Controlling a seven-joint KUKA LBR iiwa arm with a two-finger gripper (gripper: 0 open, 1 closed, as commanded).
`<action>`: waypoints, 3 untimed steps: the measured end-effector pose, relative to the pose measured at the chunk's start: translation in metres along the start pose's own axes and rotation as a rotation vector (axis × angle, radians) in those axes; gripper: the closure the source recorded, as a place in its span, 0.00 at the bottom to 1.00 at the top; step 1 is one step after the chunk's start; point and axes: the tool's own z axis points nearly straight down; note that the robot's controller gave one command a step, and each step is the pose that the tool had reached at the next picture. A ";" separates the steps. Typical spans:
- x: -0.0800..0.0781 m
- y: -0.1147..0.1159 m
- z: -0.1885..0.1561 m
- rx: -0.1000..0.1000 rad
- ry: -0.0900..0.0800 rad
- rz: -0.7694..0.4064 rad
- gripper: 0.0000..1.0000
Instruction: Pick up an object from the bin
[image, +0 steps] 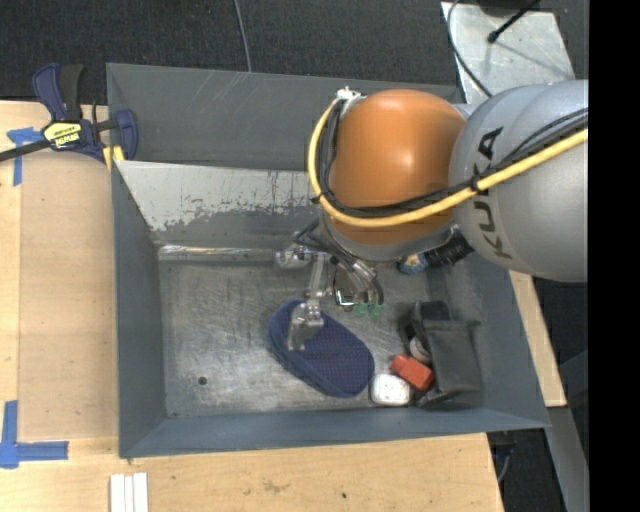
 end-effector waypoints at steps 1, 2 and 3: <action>-0.015 -0.048 0.161 -0.002 -0.005 -0.102 0.00; -0.015 -0.047 0.158 -0.003 -0.006 -0.104 1.00; -0.037 -0.056 0.020 0.000 -0.017 -0.295 1.00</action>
Offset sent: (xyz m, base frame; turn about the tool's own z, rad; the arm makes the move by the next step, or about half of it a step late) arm 0.0141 -0.0478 -0.1592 -0.1050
